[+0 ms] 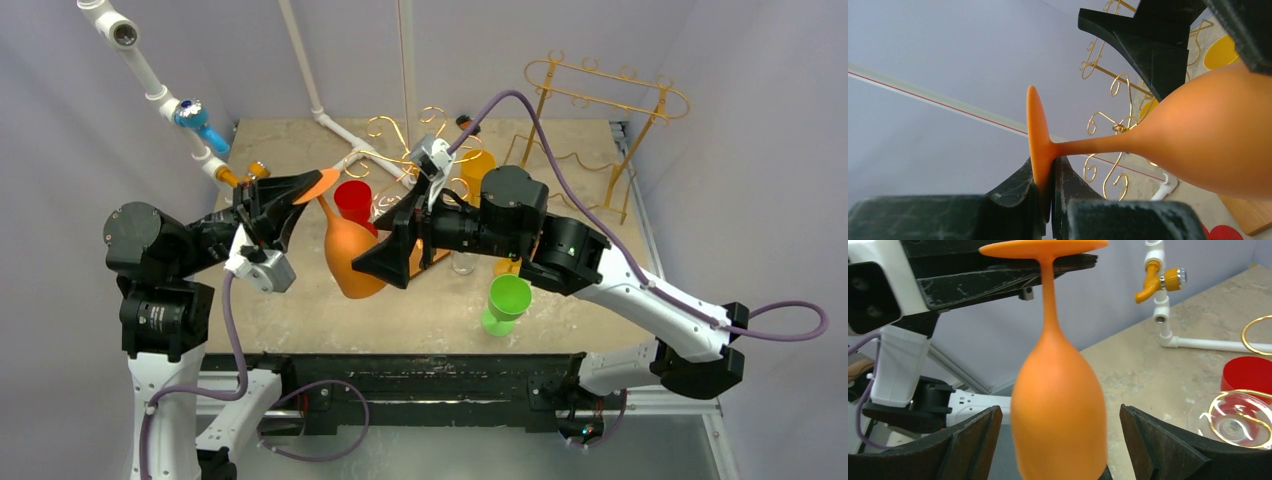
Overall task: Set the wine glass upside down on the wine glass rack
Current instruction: Turn the wine glass upside down at the wine rack.
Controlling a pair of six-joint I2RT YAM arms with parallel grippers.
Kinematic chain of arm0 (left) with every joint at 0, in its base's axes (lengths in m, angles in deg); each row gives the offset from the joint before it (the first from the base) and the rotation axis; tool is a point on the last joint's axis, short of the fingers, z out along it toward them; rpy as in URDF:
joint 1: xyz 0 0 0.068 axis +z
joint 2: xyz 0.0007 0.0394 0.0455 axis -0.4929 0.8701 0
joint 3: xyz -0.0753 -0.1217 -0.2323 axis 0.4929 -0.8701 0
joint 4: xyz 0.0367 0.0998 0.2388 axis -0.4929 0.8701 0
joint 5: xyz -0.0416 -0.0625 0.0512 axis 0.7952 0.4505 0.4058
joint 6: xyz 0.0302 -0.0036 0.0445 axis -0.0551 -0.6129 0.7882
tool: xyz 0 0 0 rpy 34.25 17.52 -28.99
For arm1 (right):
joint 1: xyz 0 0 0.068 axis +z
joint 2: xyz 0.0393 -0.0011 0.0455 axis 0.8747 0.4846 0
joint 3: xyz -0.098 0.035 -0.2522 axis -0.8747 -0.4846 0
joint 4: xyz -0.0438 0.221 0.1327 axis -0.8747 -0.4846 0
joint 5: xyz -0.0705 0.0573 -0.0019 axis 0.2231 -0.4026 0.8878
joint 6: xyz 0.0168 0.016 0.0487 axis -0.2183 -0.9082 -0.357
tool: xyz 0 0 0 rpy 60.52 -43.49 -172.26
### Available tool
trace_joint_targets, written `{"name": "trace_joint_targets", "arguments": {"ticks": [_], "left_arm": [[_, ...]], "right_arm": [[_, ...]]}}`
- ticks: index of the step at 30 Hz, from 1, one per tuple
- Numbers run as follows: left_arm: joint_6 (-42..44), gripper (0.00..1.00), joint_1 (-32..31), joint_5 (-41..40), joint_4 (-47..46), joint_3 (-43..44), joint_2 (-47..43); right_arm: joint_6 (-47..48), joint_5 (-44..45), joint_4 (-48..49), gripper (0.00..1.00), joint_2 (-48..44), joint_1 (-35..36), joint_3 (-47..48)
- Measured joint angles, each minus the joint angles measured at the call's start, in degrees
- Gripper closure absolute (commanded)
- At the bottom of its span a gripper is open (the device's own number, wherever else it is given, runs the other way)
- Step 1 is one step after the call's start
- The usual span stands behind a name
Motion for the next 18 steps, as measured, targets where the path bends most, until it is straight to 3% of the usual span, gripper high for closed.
{"name": "trace_joint_targets", "arguments": {"ticks": [16,18], "left_arm": [[2.1,1.00,0.0,0.9,-2.1,-1.9,-1.0],[1.6,1.00,0.0,0.9,-3.6,-1.9,-1.2]], "right_arm": [[-1.0,-0.9,6.0,0.01,2.2,3.1,-5.0],[-1.0,-0.2,6.1,0.08,2.6,3.4,-5.7]]}}
